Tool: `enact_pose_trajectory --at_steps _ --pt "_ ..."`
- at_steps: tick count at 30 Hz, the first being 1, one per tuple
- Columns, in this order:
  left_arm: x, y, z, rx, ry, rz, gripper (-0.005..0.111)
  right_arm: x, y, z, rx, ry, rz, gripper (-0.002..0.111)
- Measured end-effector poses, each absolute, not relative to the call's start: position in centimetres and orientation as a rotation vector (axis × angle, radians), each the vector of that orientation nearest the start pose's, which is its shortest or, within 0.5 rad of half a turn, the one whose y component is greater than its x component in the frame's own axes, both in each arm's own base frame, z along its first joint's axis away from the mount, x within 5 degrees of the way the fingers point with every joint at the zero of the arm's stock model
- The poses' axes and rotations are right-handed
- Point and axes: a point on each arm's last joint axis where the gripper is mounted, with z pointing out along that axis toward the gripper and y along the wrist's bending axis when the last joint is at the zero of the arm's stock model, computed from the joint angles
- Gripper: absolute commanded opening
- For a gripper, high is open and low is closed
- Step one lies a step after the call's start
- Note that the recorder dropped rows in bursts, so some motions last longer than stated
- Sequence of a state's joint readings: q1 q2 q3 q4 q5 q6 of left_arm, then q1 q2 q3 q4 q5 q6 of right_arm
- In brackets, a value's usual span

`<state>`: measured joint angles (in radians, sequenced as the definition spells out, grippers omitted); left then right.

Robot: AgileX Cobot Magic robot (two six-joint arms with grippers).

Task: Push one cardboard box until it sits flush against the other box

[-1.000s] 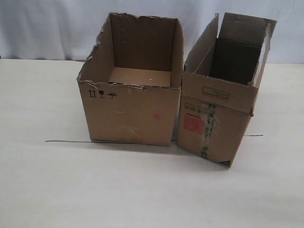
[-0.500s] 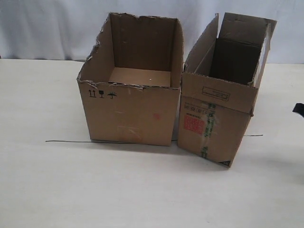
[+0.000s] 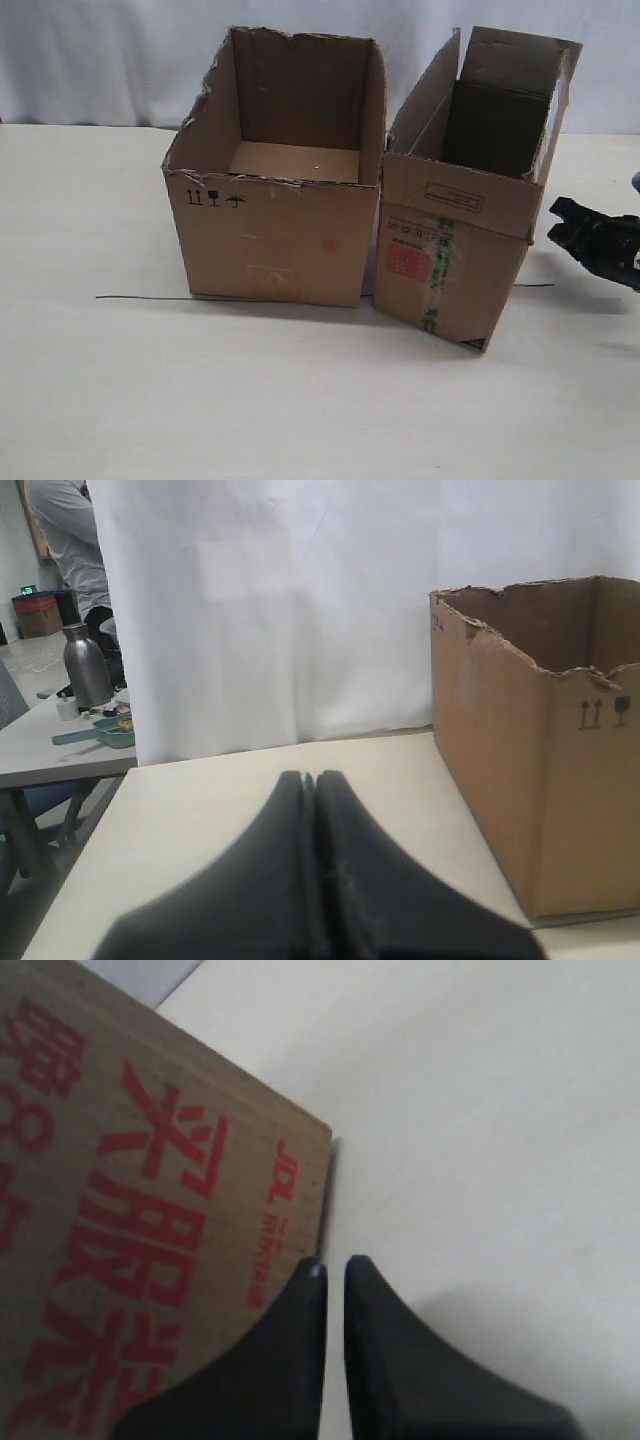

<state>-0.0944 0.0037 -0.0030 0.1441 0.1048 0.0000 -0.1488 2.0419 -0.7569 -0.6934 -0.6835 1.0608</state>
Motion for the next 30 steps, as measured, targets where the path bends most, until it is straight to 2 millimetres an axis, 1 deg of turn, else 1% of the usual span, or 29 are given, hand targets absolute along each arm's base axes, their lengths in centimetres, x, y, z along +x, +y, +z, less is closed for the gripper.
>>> enact_pose_trajectory --at_steps 6,13,23,30 --pt "5.7 -0.4 20.5 0.177 1.578 0.05 0.0 35.5 -1.0 7.1 0.488 2.139 0.769 0.005" --pt "5.7 -0.4 20.5 0.177 1.578 0.05 0.0 37.8 -0.8 6.2 0.498 2.095 0.882 0.005" --pt "5.7 -0.4 20.5 0.177 1.578 0.05 0.0 40.6 -0.2 5.6 0.453 1.986 1.059 0.005" --pt "5.7 -0.4 20.5 0.177 1.578 0.05 0.0 41.6 0.7 5.3 0.418 1.947 1.121 0.005"
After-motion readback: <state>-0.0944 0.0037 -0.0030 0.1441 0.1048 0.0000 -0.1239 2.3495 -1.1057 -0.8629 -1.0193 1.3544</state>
